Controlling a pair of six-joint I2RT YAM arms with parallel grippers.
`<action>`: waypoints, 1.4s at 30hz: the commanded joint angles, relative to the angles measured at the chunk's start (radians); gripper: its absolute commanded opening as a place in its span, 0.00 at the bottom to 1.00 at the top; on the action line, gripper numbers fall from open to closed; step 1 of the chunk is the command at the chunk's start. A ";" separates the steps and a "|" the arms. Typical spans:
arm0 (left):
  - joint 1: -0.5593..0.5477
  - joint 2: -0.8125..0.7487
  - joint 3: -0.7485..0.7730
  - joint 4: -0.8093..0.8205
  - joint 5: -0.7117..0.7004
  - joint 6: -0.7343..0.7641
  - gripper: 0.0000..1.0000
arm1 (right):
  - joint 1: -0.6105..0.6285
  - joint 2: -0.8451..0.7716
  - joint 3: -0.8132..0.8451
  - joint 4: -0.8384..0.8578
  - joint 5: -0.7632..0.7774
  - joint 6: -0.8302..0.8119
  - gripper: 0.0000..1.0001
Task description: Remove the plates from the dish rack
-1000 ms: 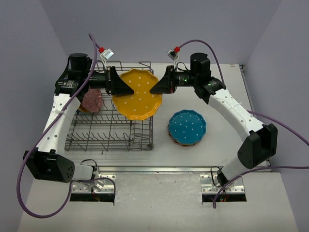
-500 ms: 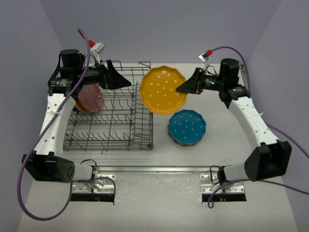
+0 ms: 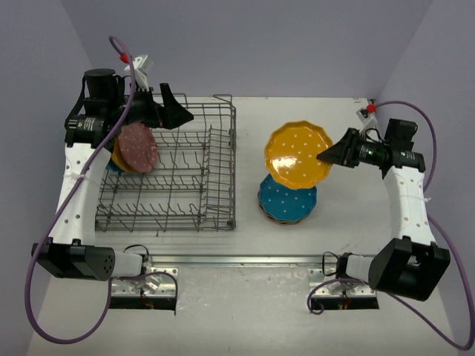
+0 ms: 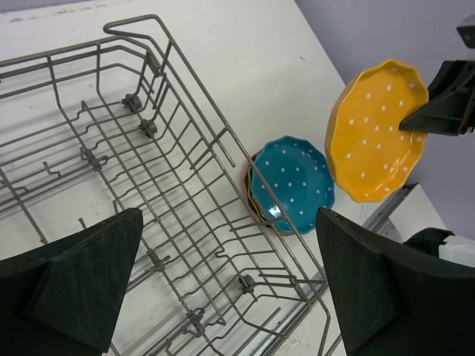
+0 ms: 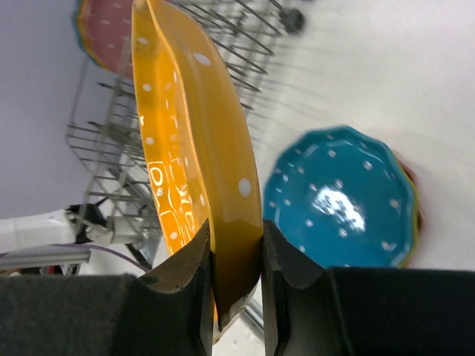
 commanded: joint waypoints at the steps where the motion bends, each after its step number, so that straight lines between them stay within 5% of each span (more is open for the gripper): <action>1: 0.006 -0.008 0.051 -0.007 -0.067 0.035 1.00 | -0.008 0.078 0.050 -0.193 0.048 -0.208 0.00; 17: 0.006 0.007 0.043 -0.005 -0.052 0.028 1.00 | 0.124 0.314 0.119 -0.336 0.229 -0.380 0.00; 42: 0.006 0.002 0.020 -0.012 -0.052 0.023 1.00 | 0.181 0.523 0.200 -0.385 0.154 -0.446 0.06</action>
